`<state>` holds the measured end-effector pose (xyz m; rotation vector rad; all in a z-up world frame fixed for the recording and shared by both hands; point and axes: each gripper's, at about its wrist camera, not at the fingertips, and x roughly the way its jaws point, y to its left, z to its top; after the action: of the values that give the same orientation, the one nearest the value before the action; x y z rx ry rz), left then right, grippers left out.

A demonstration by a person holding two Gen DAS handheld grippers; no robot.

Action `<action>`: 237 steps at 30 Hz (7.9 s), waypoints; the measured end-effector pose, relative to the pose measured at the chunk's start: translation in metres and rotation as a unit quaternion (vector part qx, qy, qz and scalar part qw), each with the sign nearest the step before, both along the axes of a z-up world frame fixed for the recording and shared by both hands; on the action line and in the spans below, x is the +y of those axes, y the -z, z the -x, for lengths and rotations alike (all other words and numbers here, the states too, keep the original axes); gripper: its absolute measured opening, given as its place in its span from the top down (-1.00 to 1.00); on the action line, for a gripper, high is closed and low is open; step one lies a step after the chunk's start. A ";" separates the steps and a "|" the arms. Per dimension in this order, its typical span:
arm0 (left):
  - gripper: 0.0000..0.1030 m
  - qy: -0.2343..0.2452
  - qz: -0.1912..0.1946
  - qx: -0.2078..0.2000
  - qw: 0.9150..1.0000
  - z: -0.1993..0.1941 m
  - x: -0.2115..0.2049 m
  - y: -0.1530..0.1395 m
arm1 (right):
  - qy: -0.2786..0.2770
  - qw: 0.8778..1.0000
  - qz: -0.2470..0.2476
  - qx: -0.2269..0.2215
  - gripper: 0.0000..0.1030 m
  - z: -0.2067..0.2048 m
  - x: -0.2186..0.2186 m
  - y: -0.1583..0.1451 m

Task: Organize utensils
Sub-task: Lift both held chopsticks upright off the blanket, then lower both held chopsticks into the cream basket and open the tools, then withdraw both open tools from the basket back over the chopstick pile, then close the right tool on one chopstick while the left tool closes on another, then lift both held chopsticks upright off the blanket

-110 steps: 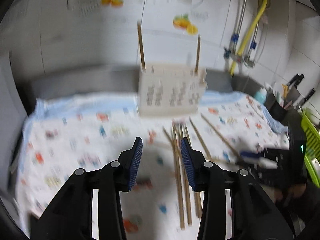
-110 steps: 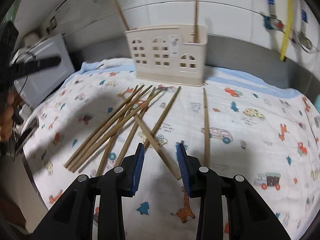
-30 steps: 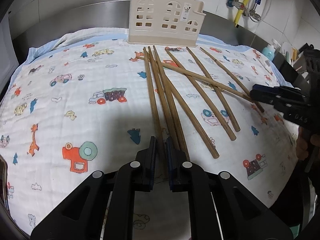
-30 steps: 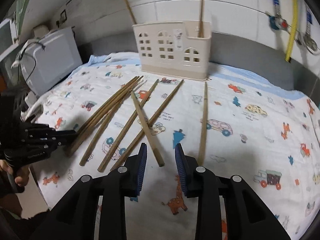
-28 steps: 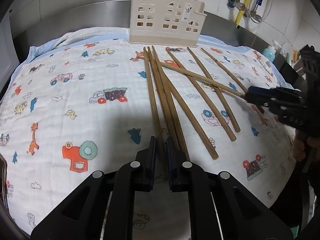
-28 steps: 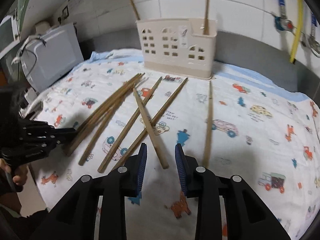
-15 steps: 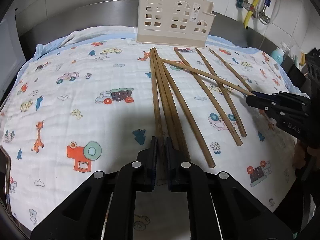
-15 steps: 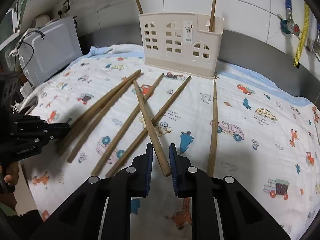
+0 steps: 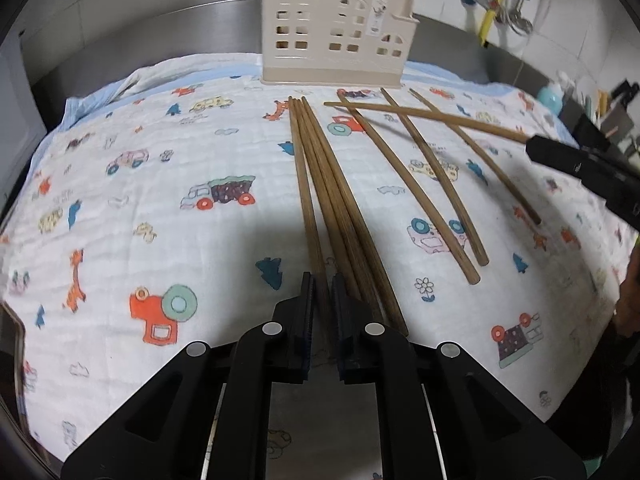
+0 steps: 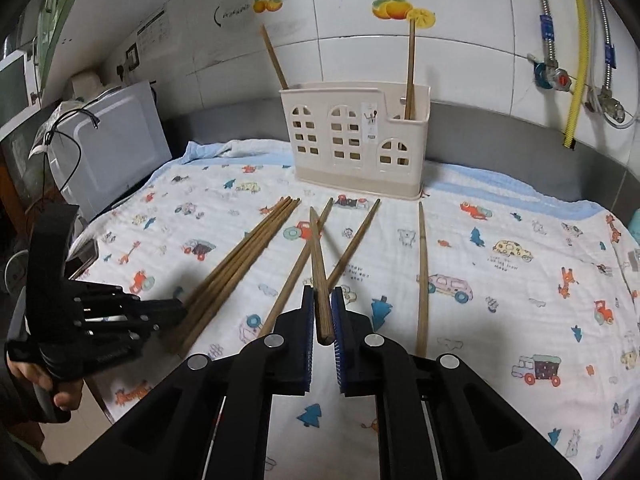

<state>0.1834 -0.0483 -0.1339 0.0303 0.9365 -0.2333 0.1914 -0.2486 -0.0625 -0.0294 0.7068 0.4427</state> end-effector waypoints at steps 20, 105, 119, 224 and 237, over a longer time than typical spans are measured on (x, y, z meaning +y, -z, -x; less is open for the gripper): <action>0.90 0.022 0.036 -0.116 0.992 0.008 0.030 -0.080 | -0.001 0.999 0.000 -0.048 0.86 -0.004 0.012 -0.067; -0.07 0.007 0.051 -0.291 0.955 -0.138 0.021 -0.251 | 0.084 0.992 0.034 -0.093 0.30 -0.135 -0.003 -0.166; -0.66 -0.041 0.030 -0.278 0.959 -0.047 0.060 -0.194 | 0.071 0.996 0.041 -0.023 0.17 -0.021 0.009 -0.056; 0.89 0.005 0.039 -0.044 0.998 0.010 0.021 -0.023 | 0.122 0.992 0.000 0.004 0.86 0.026 0.005 0.000; 0.59 -0.008 0.043 -0.016 0.999 0.004 0.022 0.000 | 0.122 0.992 -0.008 0.017 0.87 0.027 0.003 0.010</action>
<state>0.1794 -0.0261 -0.1340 -0.0533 0.8933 -0.2578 0.1644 -0.2452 -0.0725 0.0786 0.7301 0.2154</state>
